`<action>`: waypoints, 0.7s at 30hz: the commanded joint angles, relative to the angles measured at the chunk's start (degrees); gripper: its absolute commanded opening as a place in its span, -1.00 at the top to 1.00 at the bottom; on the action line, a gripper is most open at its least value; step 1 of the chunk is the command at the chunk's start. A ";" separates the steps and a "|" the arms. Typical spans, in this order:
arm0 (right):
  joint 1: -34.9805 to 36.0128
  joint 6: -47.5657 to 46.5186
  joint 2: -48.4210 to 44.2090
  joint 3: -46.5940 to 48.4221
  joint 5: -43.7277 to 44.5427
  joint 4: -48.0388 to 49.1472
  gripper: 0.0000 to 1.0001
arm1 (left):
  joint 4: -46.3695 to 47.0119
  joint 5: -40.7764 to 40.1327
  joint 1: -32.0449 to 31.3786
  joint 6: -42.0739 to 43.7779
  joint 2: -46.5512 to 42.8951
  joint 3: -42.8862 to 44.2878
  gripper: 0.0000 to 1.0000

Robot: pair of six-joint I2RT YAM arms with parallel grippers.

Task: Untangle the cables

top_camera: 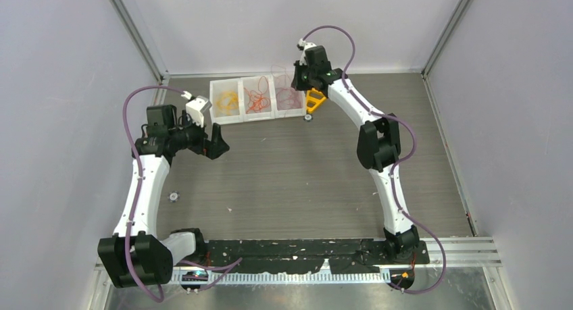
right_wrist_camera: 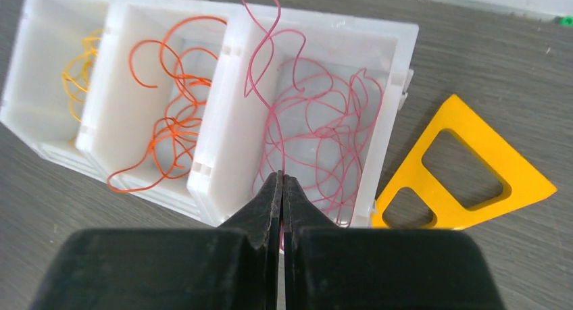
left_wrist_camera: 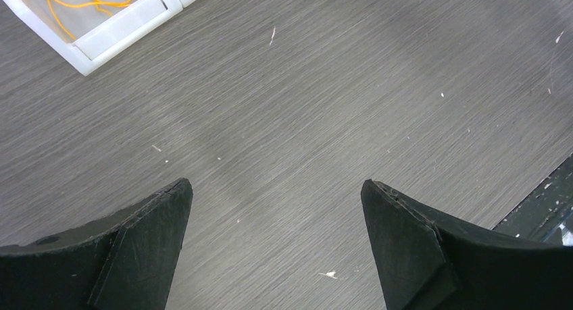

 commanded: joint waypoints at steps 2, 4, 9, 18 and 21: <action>-0.47 1.58 -9.58 -4.95 -3.74 15.98 0.90 | 0.52 0.15 0.48 1.32 -1.63 -0.30 -0.97; -0.53 0.36 -9.53 -4.47 -2.76 18.02 0.90 | 0.52 0.25 0.46 1.32 -1.34 -0.17 -0.97; -1.66 -0.79 -6.81 -1.91 -1.51 20.30 0.90 | 0.38 0.25 0.47 1.36 -0.83 0.28 -0.97; -1.90 -5.69 -6.79 -14.06 -2.80 39.50 0.89 | -0.99 -0.49 0.46 2.58 -1.02 0.43 -0.97; -1.86 -9.53 -6.99 -18.90 -1.47 42.44 0.90 | -1.32 -0.69 0.47 3.05 -1.30 0.29 -0.97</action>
